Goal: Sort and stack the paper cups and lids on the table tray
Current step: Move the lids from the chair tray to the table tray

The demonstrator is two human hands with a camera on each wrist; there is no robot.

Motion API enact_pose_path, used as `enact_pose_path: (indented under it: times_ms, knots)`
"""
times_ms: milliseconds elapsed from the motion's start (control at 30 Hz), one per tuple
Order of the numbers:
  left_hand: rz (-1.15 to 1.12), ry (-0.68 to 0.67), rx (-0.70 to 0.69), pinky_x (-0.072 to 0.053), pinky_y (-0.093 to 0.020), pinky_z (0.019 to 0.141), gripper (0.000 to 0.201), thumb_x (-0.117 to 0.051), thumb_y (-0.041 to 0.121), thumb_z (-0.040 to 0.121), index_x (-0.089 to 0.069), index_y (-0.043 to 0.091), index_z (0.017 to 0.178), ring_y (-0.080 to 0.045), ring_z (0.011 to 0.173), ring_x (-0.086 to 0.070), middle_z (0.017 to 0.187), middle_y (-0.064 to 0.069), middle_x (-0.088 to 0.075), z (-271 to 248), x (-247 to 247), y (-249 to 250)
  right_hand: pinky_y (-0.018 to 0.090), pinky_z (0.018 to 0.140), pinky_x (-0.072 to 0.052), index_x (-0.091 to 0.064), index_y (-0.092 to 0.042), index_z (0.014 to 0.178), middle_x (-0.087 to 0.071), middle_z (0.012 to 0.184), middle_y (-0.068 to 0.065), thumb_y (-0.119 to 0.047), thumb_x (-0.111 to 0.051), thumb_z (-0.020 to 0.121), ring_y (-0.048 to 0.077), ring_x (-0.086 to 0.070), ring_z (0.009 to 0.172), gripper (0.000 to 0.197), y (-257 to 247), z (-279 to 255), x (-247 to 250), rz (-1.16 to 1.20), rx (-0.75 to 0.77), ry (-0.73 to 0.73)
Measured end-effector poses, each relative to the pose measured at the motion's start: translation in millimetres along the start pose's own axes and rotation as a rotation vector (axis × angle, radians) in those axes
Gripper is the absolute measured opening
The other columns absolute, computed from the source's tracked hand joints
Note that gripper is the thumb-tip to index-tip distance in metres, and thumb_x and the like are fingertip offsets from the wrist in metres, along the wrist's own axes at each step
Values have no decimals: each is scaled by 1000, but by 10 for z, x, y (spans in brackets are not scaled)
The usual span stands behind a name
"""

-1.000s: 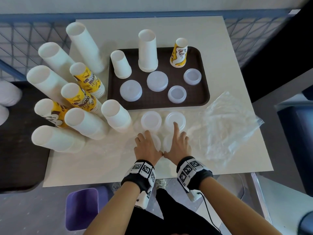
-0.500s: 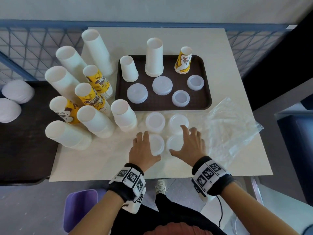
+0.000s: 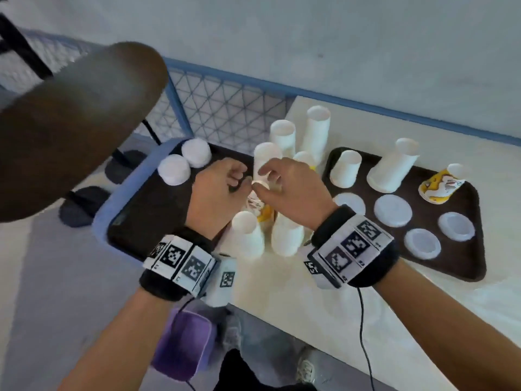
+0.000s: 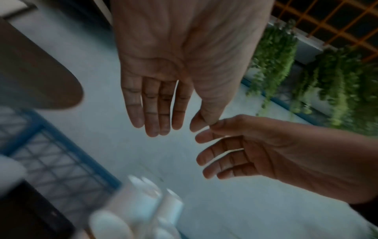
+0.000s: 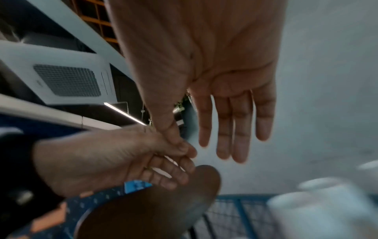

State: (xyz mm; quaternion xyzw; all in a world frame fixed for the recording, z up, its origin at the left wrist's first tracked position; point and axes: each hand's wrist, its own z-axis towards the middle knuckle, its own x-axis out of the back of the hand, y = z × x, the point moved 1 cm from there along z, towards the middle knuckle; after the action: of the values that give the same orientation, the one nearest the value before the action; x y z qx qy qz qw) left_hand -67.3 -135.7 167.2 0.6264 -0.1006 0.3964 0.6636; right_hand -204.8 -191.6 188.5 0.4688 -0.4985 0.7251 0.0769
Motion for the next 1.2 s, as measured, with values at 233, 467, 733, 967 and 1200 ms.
enact_pose_path:
  times_ms: [233,467,733,967,1200]
  knots:
    - [195,15,231,-50,-38,84,20,-61,12,85,-58,3,103,-26,88,-62,98,-12,-65,710,1015,-1416,33,91,-45,-60,-12,114,-64,113,9,-31,-56,88,26,-58,106,32,-755,1234,-1077,65,-81,-238]
    - [333,-210,338,-41,-35,89,50,-66,20,82,-46,5,125,-31,111,-53,120,-17,-54,1136,1018,-2486,38,98,-43,-46,-11,129,-48,132,14,-28,-55,89,31,-49,120,45,-631,2025,-2027,-20,-283,-389]
    - [390,-345,295,-38,-41,99,68,-69,28,78,-35,13,134,-31,124,-39,138,-12,-36,1645,721,-2942,43,98,-38,-29,-14,141,-32,142,13,-19,-54,89,31,-36,128,58,-261,2832,-2437,-301,-302,-319]
    - [401,-458,283,-33,-43,106,98,-79,33,65,-21,16,143,-27,137,-24,147,-8,-27,1917,471,-3215,55,112,-19,-6,-24,148,-3,156,12,-29,-65,83,36,-10,142,89,5,3281,-2704,-466,-299,-411]
    - [506,-562,272,-29,-43,109,100,-74,41,71,-14,17,146,-29,137,-23,148,-11,-25,2011,336,-3336,61,112,-12,1,-35,148,10,158,5,-31,-69,81,40,3,143,97,139,3485,-2868,-452,-350,-527]
